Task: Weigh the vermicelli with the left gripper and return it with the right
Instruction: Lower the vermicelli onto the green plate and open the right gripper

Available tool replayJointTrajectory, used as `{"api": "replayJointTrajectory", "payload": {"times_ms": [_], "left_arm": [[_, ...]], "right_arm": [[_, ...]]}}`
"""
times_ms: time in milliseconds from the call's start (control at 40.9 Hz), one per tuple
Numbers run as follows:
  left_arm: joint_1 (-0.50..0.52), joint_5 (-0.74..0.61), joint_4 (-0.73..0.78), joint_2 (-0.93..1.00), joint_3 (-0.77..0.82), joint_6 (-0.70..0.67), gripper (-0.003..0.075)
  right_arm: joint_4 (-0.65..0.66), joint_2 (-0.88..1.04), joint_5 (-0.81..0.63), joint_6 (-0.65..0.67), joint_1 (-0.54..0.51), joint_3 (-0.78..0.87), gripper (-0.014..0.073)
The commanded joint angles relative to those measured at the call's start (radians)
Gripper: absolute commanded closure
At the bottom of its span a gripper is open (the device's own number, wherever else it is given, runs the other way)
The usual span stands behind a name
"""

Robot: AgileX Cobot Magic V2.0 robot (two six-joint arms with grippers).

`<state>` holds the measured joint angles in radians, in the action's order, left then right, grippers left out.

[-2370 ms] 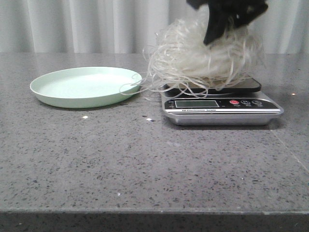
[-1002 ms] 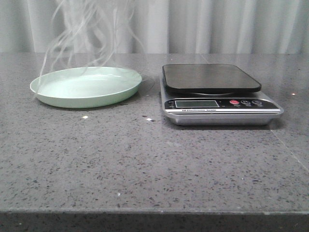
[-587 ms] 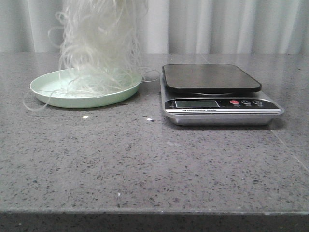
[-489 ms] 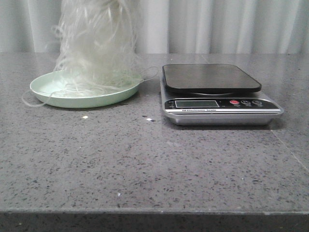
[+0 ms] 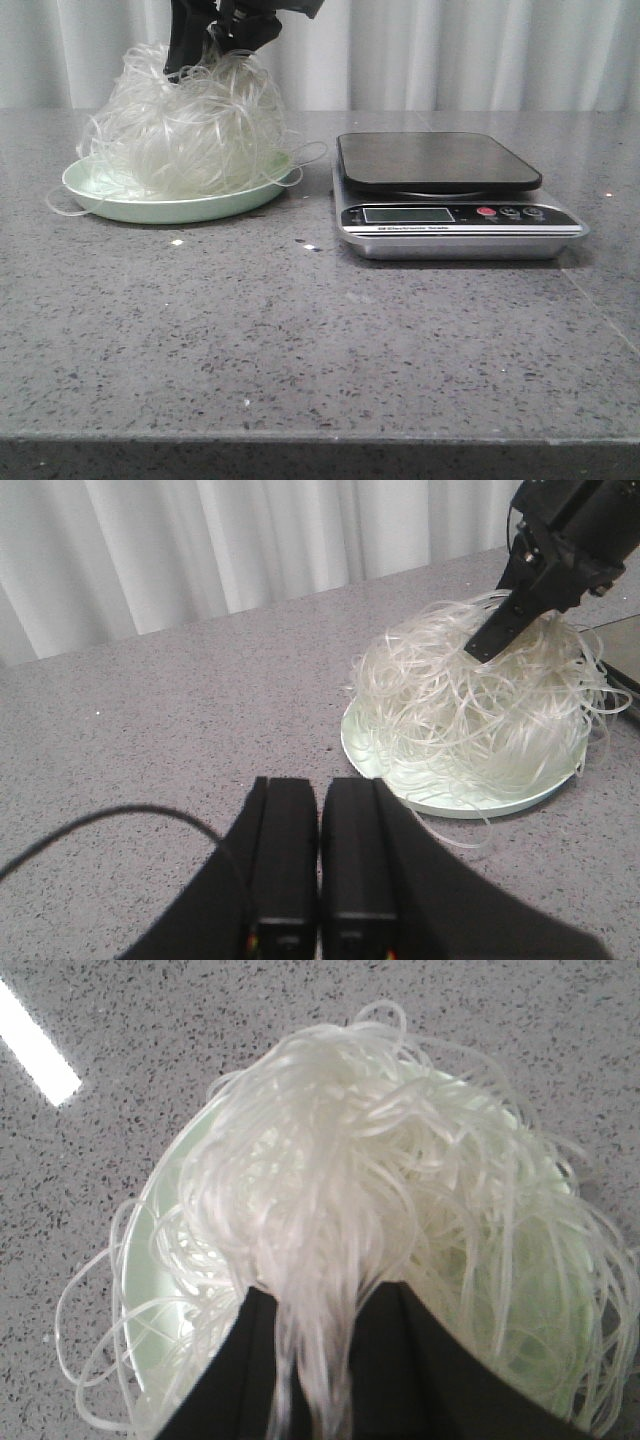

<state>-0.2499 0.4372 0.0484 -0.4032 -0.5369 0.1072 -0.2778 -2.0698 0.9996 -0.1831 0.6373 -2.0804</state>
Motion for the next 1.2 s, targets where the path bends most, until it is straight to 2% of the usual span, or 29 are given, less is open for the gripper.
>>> {"api": "replayJointTrajectory", "payload": {"times_ms": [0,342,415,513,635,758,1173], "left_arm": [[-0.002,-0.084,-0.003,-0.006,-0.027,-0.009,0.0583],[-0.002,-0.084,-0.003,-0.006,-0.027,-0.009,0.0583],[-0.002,-0.084,-0.003,-0.006,-0.027,-0.009,0.0583],[-0.002,-0.084,-0.003,-0.006,-0.027,-0.009,0.0583],[-0.002,-0.084,-0.003,-0.006,-0.027,-0.009,0.0583],[-0.002,-0.084,-0.003,-0.006,-0.027,-0.009,0.0583],[-0.002,-0.084,-0.003,-0.006,-0.027,-0.009,0.0583]], "right_arm": [[-0.017,0.061,-0.037,-0.01,0.0,-0.032,0.0444],[-0.017,0.06,-0.028,-0.01,0.0,-0.032,0.0441],[-0.017,0.06,-0.02,-0.01,0.0,-0.032,0.0419],[-0.017,0.06,-0.007,-0.01,0.0,-0.032,0.0312],[-0.017,0.06,-0.002,-0.01,-0.001,-0.032,0.0116],[-0.017,0.063,0.008,-0.01,-0.001,-0.032,0.0021],[-0.01,0.153,0.06,-0.01,-0.034,-0.033,0.0013]]}}
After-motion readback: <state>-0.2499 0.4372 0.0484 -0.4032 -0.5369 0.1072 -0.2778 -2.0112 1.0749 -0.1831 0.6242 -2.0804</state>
